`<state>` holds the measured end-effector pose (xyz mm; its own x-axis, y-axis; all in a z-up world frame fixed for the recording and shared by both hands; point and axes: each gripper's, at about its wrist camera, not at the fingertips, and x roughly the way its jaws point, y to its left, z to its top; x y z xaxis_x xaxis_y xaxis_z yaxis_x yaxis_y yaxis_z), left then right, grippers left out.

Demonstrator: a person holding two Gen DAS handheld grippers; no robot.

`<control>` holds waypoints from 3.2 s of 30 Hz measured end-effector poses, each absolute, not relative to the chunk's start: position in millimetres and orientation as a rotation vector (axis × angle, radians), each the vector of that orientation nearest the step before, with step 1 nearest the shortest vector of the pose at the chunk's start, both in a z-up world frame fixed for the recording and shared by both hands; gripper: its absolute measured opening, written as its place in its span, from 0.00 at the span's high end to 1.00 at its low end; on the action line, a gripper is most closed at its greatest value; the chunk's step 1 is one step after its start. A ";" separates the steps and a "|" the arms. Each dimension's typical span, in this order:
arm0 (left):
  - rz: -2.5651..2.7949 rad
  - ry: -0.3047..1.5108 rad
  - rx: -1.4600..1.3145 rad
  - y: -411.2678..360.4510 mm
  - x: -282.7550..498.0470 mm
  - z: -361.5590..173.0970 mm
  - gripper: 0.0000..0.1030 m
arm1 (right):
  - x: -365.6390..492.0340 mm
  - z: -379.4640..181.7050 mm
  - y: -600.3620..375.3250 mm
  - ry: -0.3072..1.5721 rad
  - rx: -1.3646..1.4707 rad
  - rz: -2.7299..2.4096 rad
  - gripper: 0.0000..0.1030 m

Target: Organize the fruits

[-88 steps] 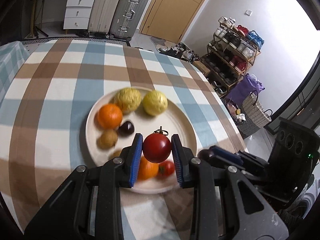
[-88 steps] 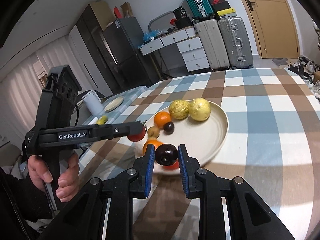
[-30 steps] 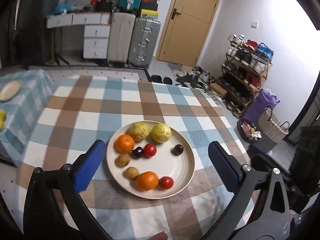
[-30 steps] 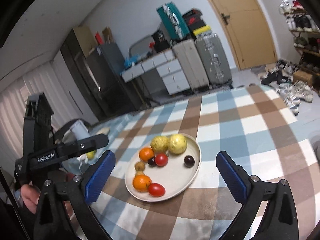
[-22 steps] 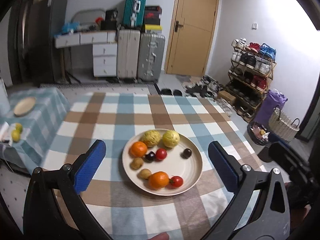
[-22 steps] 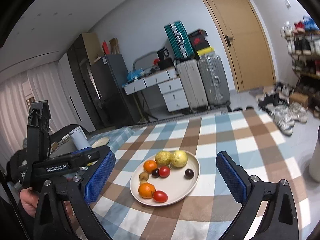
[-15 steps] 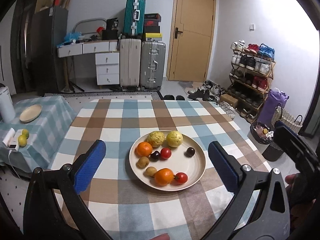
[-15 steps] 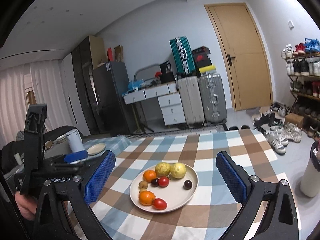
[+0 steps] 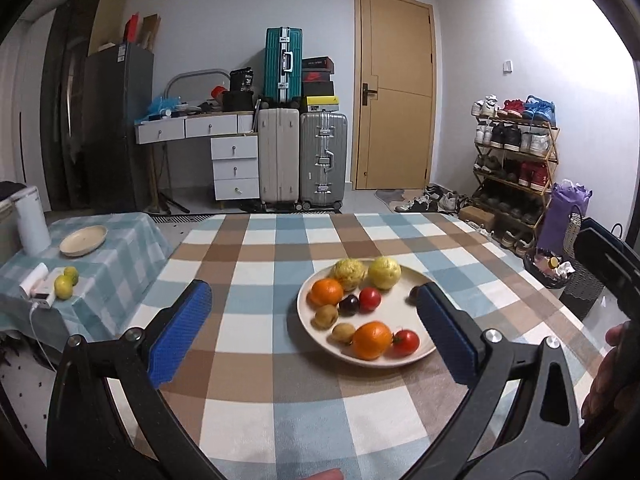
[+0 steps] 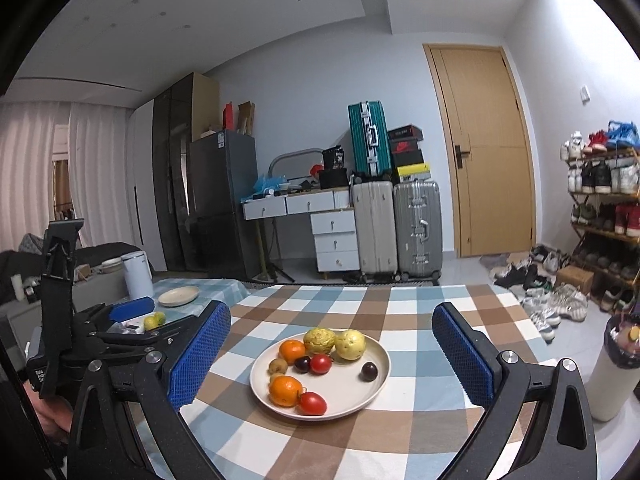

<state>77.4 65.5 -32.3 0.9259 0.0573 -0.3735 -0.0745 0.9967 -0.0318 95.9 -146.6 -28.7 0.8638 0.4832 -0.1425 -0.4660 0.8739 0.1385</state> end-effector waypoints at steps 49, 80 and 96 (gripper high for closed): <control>0.082 0.320 -0.013 68.9 87.2 -85.0 0.01 | 108.8 -87.5 -130.4 0.310 -0.026 0.486 0.00; 0.076 0.318 -0.012 68.1 87.9 -87.0 0.01 | 107.8 -87.3 -130.4 0.310 -0.025 0.488 0.00; 0.078 0.318 -0.013 67.8 86.9 -86.4 0.01 | 107.4 -87.3 -130.4 0.310 -0.025 0.488 0.00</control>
<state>86.9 67.8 -86.4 0.9469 0.0743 -0.3128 -0.0783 0.9969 -0.0002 107.4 -130.4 -87.3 0.8375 0.4573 -0.2991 -0.4647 0.8840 0.0503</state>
